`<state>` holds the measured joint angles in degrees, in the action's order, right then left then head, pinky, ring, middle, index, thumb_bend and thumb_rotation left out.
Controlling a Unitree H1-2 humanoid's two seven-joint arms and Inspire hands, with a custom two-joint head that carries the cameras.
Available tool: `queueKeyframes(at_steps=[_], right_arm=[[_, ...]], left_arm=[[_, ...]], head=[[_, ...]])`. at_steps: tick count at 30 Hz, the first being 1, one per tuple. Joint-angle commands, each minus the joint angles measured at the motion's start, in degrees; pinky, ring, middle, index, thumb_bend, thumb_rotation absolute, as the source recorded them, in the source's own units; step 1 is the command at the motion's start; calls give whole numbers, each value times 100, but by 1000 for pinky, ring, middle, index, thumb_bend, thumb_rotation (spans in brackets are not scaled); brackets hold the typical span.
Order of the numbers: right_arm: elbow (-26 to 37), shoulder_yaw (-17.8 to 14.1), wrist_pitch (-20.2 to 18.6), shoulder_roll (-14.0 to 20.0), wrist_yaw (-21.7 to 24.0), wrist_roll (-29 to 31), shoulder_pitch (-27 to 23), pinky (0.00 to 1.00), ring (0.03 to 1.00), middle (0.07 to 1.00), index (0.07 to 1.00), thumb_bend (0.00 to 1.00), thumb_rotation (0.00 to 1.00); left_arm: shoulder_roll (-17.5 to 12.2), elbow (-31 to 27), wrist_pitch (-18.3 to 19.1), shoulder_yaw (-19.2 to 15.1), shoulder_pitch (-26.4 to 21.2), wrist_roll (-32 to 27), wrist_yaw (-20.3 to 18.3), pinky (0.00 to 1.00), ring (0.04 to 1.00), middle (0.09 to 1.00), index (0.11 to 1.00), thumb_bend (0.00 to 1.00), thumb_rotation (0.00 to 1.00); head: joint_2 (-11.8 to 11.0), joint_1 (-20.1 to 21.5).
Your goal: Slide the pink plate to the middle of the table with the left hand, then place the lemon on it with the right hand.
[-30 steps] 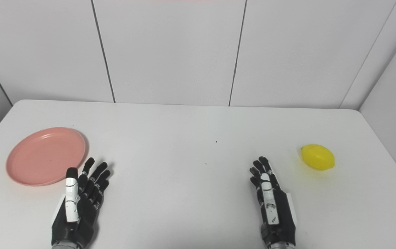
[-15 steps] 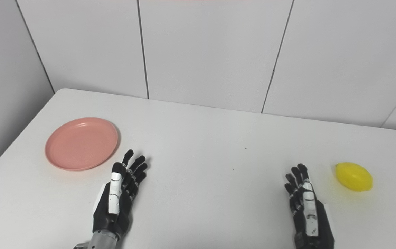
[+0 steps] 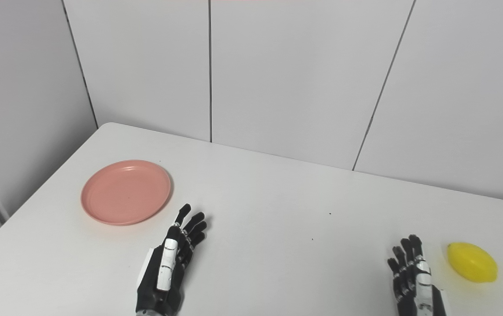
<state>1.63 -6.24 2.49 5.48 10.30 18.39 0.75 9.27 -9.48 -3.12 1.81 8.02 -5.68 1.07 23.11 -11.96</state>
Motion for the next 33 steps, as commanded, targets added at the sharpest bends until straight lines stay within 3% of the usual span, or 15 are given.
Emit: queueKeyframes(at_steps=[1,11,14,19,23,29,33], right_arm=[[-415,18,113,-89,27,-15,263,1000,995,1000,1000,648,964],[-389,103,159,-240,-15,-117,278,1000,987,997,1000,646,961],[-386,125,188,-279,-38,-163,277,1000,989,993,999,641,958],[-363,151,212,-350,-63,-231,284,1000,988,987,996,605,976],[-358,146,215,-397,-85,-259,280,1000,986,982,992,589,976],[-351,142,252,-445,-93,-301,284,1000,979,975,988,574,969],[-342,148,274,-456,-78,-318,292,1000,981,979,994,557,982]], left_arm=[[-34,-149,-20,-60,6,55,78,912,889,885,902,735,876],[-415,-830,726,-371,-652,-154,-71,895,890,884,897,801,886],[-591,-1003,1054,-403,-915,-191,-66,886,889,889,903,807,913],[-1045,-1352,1973,-592,-1562,-489,-93,903,872,861,884,841,939],[-1225,-1488,2283,-772,-1888,-600,-50,858,832,822,844,852,953],[-1578,-1289,2091,-1089,-2322,-650,-90,692,724,719,734,836,972],[-2018,-814,1885,-1340,-2632,-788,-274,695,702,693,722,874,996]], head=[[8,33],[21,207],[8,229],[-24,268],[-21,290],[-30,299],[-27,292]])
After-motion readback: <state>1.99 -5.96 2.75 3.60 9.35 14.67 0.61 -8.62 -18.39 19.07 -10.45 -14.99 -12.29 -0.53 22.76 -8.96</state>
